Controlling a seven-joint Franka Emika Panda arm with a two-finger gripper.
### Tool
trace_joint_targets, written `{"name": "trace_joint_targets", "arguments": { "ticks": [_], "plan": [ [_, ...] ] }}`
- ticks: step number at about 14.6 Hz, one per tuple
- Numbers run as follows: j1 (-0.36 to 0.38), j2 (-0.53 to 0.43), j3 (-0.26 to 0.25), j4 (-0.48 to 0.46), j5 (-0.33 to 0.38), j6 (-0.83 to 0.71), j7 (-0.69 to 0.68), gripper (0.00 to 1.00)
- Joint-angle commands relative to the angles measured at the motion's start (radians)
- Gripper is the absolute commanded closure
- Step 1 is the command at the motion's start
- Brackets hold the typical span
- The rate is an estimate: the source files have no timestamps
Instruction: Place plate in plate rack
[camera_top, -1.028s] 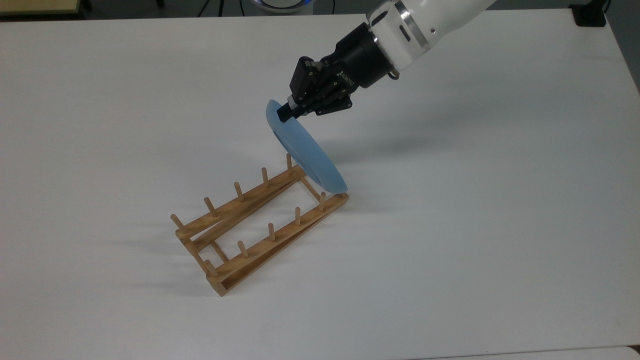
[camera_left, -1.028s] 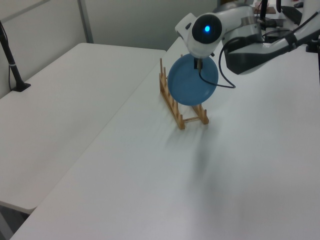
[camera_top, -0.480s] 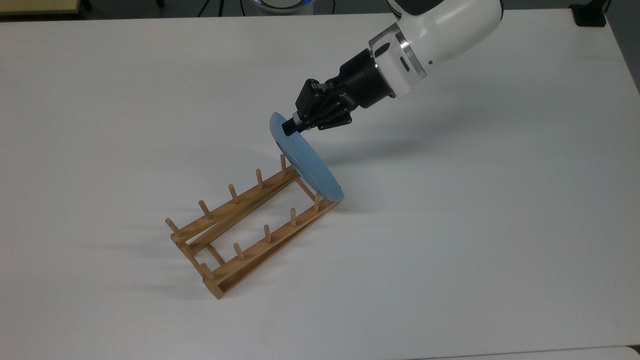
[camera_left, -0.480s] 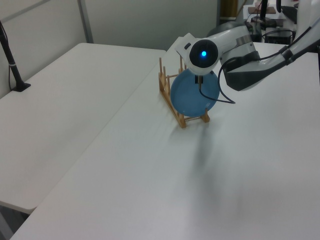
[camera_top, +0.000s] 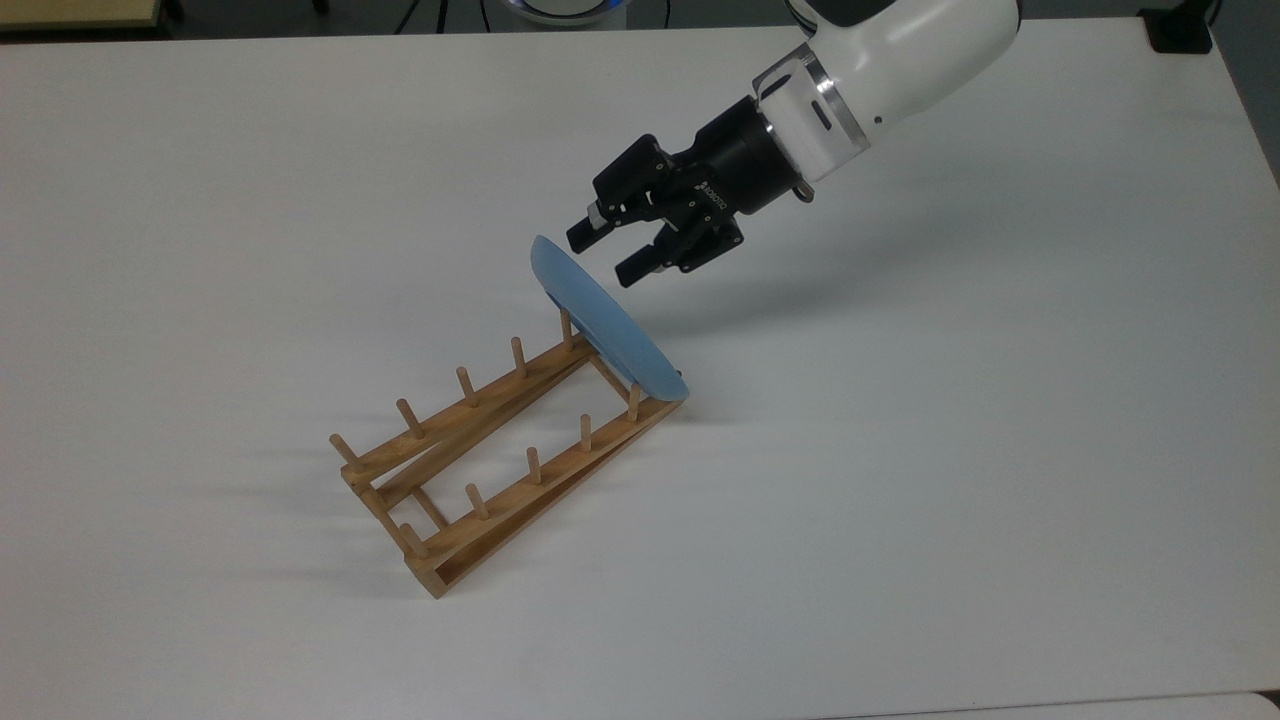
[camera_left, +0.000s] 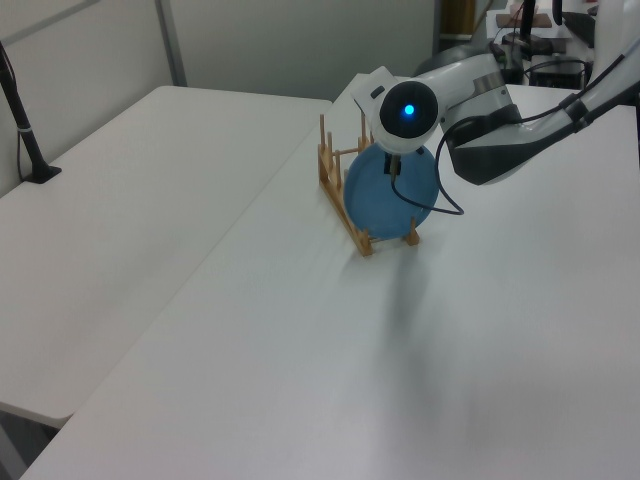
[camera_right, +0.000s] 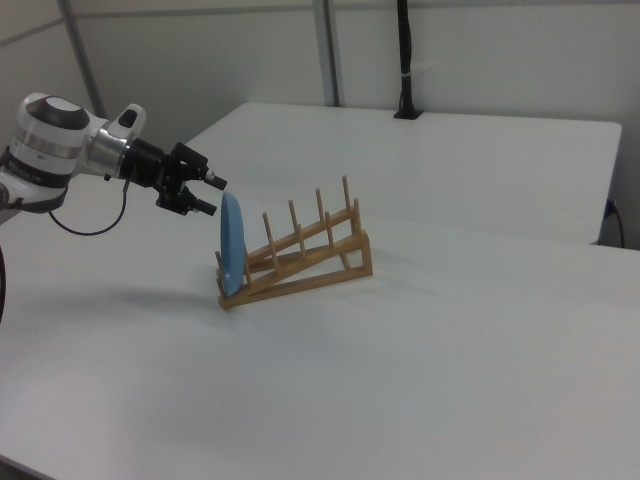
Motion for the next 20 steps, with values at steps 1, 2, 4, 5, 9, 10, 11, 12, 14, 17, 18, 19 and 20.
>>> {"name": "trace_joint_targets", "arguments": {
  "ticks": [1,2,4,5,9,10,11,12,14,17,18,19,20],
  "plan": [
    [0.001,-0.023,0.006,-0.012,0.033,0.025,0.025,0.0],
    [0.001,-0.026,0.006,-0.008,0.054,0.028,0.025,0.0],
    [0.002,-0.042,0.009,0.024,0.188,0.046,0.016,0.0],
    [-0.01,-0.066,0.029,0.049,0.344,0.046,0.002,0.0],
    [-0.137,-0.169,0.034,0.089,0.938,-0.01,-0.201,0.0],
    [-0.168,-0.184,0.034,0.084,0.983,-0.052,-0.222,0.0],
    [-0.204,-0.201,0.036,0.078,1.01,-0.088,-0.245,0.0],
    [-0.258,-0.222,0.046,0.061,1.02,-0.124,-0.281,0.0],
    [-0.356,-0.265,0.092,0.026,1.024,-0.176,-0.35,0.0],
    [-0.44,-0.304,0.092,0.0,1.022,-0.222,-0.39,0.0],
    [-0.455,-0.304,0.092,0.001,1.013,-0.224,-0.407,0.0],
    [-0.462,-0.301,0.083,0.001,1.01,-0.221,-0.412,0.0],
    [-0.462,-0.298,0.059,0.001,1.01,-0.213,-0.414,0.0]
  ]
}}
